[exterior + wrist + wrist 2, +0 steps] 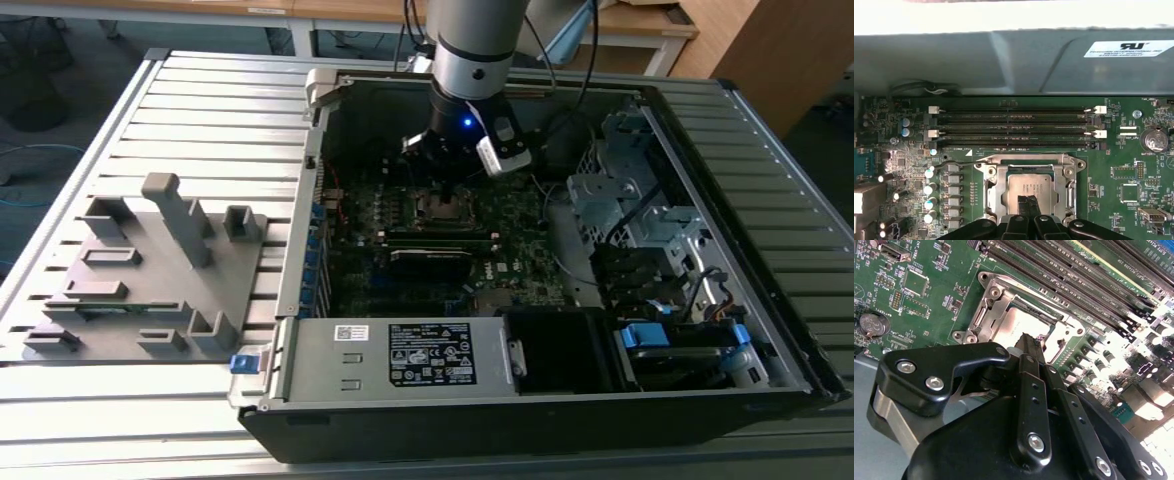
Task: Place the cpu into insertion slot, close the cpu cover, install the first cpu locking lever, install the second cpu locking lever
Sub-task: 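Close the cpu cover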
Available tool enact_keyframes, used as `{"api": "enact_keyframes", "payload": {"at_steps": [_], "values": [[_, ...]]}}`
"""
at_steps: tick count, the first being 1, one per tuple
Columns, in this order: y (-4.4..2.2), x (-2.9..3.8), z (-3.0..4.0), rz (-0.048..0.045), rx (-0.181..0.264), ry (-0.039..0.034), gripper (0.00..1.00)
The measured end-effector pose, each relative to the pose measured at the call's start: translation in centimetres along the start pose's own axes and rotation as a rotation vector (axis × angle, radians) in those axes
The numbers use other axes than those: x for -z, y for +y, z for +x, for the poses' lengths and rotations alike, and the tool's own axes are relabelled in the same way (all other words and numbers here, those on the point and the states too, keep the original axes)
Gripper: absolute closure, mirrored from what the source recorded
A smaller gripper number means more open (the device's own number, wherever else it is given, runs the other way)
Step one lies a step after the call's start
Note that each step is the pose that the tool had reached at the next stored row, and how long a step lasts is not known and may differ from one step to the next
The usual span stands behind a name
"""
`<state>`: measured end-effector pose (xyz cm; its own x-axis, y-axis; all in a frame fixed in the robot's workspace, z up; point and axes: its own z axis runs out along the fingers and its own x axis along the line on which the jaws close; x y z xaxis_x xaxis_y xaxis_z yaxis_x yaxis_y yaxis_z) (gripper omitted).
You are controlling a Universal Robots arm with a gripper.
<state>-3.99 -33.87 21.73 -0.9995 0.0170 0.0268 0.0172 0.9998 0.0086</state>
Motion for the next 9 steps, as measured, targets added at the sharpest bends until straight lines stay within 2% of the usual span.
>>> {"api": "enact_keyframes", "payload": {"at_steps": [9], "values": [[-0.02, -0.14, 0.99, -0.0001, 0.000, -0.0016, 0.90]]}}
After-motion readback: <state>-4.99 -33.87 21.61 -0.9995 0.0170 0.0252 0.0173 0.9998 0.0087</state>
